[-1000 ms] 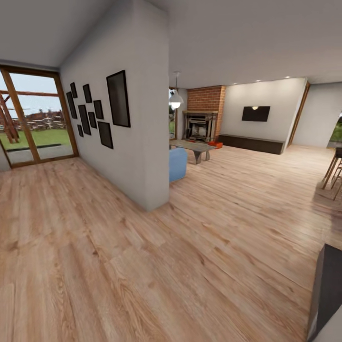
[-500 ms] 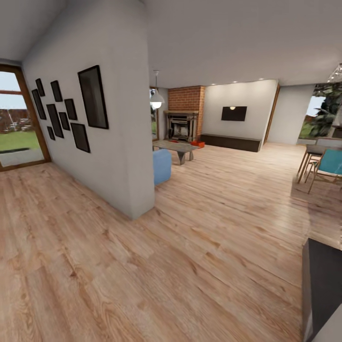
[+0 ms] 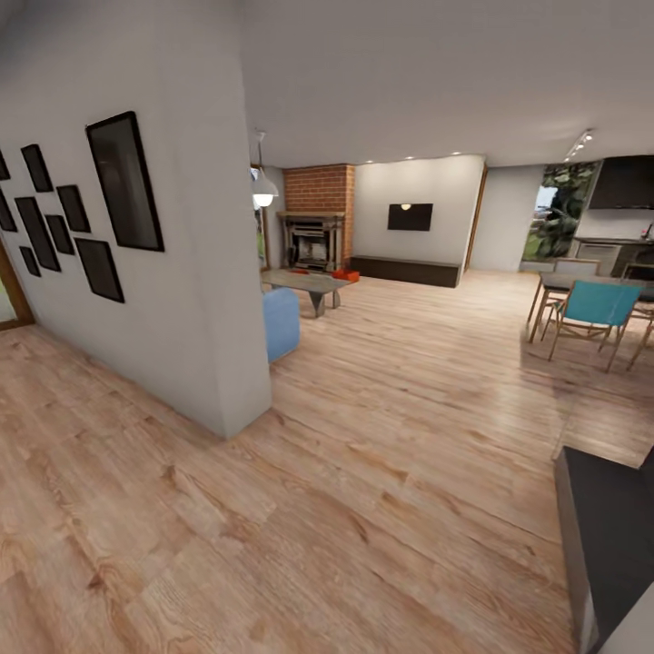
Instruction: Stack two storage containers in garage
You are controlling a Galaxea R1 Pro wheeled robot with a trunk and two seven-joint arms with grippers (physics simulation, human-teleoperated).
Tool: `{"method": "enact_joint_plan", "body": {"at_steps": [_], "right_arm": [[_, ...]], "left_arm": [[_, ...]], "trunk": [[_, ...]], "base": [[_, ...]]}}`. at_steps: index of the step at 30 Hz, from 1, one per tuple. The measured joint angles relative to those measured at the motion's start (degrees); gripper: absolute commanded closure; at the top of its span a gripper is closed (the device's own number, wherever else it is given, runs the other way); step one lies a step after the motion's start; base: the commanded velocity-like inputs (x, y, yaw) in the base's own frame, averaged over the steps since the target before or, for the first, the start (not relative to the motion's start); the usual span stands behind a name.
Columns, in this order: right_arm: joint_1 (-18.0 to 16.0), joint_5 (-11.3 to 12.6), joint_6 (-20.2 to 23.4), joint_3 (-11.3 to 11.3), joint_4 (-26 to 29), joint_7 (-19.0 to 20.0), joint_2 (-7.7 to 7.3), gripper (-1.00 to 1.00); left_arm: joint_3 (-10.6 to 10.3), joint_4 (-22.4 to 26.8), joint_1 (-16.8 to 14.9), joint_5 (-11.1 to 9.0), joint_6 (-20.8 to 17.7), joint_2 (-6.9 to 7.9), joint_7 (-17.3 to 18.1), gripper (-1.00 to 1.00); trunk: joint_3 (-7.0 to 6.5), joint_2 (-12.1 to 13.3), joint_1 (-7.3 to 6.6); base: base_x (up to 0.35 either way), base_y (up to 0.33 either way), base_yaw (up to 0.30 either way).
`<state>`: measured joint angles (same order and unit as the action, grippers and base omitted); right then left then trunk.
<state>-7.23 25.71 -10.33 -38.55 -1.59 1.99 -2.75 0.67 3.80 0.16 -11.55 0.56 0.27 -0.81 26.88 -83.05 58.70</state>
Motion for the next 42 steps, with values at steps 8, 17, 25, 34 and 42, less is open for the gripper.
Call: {"method": "enact_joint_plan", "body": {"at_steps": [8,17,25,34,42], "right_arm": [[-0.01,-0.02,0.01,-0.01,0.00,0.00,0.00,-1.00],[-0.01,-0.02,-0.03,-0.04,0.00,0.00,-0.07,-1.00],[-0.01,0.32,-0.14,0.28,0.00,-0.05,-0.09,-1.00],[0.00,0.43,0.06,0.36,0.00,-0.07,-0.17,-1.00],[0.00,0.35,0.00,0.28,0.00,-0.08,-0.10,-1.00]], "left_arm": [[0.00,0.00,-0.01,-0.01,0.00,0.03,0.01,-1.00],[-0.07,-0.07,-0.04,-0.04,-0.06,0.00,0.02,-1.00],[-0.05,-0.09,-0.01,-0.01,-0.01,0.00,0.02,-1.00],[0.00,-0.06,0.00,0.00,0.00,0.00,0.02,-1.00],[0.00,-0.04,0.00,0.00,0.00,0.00,0.02,-1.00]], "trunk": [[0.00,0.00,0.00],[0.00,0.00,0.00],[0.00,0.00,0.00],[0.00,0.00,0.00],[0.00,0.00,0.00]], "base": [[0.298,0.198,-0.196],[0.313,0.081,-0.018],[0.321,0.001,-0.034],[0.321,0.000,-0.231],[0.321,0.000,-0.242]]}}
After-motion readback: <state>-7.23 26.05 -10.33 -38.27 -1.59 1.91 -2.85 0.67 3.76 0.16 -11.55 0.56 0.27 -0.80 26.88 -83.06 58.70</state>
